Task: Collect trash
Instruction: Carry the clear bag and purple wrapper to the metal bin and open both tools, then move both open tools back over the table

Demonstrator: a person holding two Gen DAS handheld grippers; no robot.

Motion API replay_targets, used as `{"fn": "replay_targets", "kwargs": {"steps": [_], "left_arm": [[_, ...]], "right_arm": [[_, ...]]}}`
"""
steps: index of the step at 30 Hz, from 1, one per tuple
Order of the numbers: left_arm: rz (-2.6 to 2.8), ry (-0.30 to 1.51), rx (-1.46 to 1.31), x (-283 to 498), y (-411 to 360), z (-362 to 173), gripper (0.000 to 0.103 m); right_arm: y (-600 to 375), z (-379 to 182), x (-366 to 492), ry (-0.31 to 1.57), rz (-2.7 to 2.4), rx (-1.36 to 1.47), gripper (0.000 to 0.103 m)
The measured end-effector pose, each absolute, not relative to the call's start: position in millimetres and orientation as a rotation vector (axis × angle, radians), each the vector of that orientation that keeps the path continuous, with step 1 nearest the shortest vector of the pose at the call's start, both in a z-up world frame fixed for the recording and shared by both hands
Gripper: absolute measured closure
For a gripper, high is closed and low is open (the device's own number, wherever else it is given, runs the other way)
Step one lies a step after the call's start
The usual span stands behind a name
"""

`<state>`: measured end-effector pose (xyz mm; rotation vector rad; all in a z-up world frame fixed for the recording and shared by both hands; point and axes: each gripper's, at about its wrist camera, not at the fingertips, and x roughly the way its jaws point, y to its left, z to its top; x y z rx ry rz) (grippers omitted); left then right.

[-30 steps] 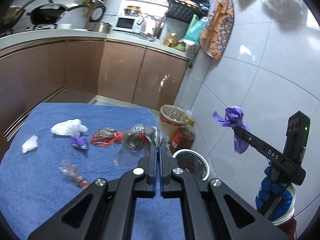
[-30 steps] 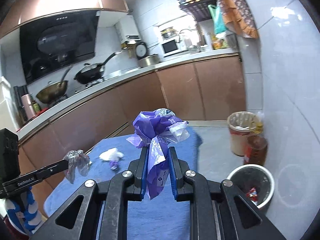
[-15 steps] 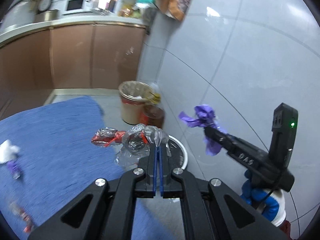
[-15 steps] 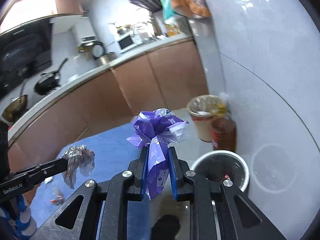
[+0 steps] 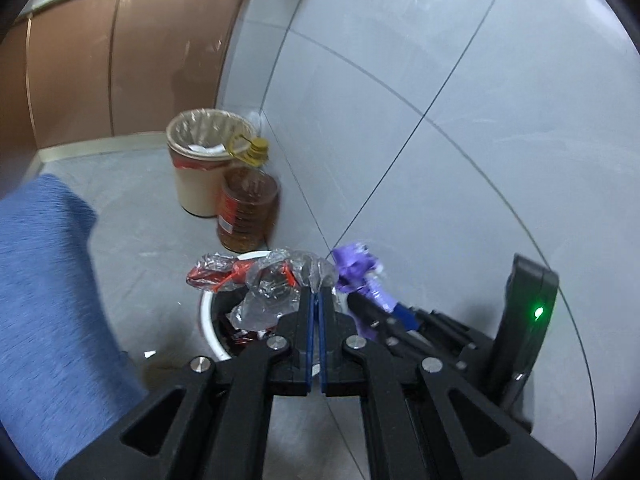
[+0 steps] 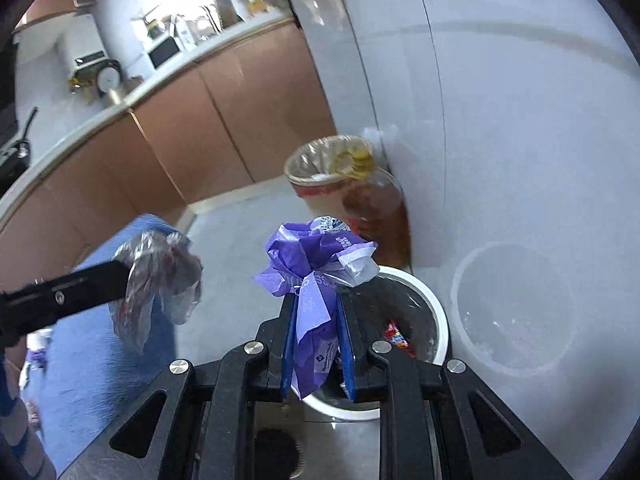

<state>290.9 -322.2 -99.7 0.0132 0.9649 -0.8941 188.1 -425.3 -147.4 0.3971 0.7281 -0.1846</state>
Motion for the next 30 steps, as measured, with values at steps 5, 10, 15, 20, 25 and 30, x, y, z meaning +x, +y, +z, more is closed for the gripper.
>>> {"fn": "replay_targets", "kwargs": {"steps": [5, 10, 15, 20, 25, 30], "left_arm": [[-0.907, 1.01, 0.003, 311.7, -348.6, -120.7, 0.099], [-0.894, 1.029, -0.008, 318.0, -349.1, -128.5, 0.088], [-0.867, 1.016, -0.011, 316.5, -333.8, -125.9, 0.077], [-0.821, 0.954, 0.01, 301.0, -304.5, -106.8, 0.077], [-0.769, 0.894, 0.005, 279.1, -267.6, -82.2, 0.077], [-0.724, 0.846, -0.014, 256.2, -225.5, -60.4, 0.076]], "right_arm": [[-436.6, -174.3, 205.9, 0.788, -0.228, 0.388, 0.077], [-444.6, -191.0, 205.1, 0.819, -0.273, 0.411, 0.066], [-442.7, -189.4, 192.6, 0.815, -0.285, 0.435, 0.064], [-431.7, -171.3, 190.1, 0.782, -0.263, 0.447, 0.063], [-402.1, -131.3, 178.1, 0.715, -0.194, 0.419, 0.063], [-367.3, -90.5, 166.5, 0.648, -0.115, 0.372, 0.062]]}}
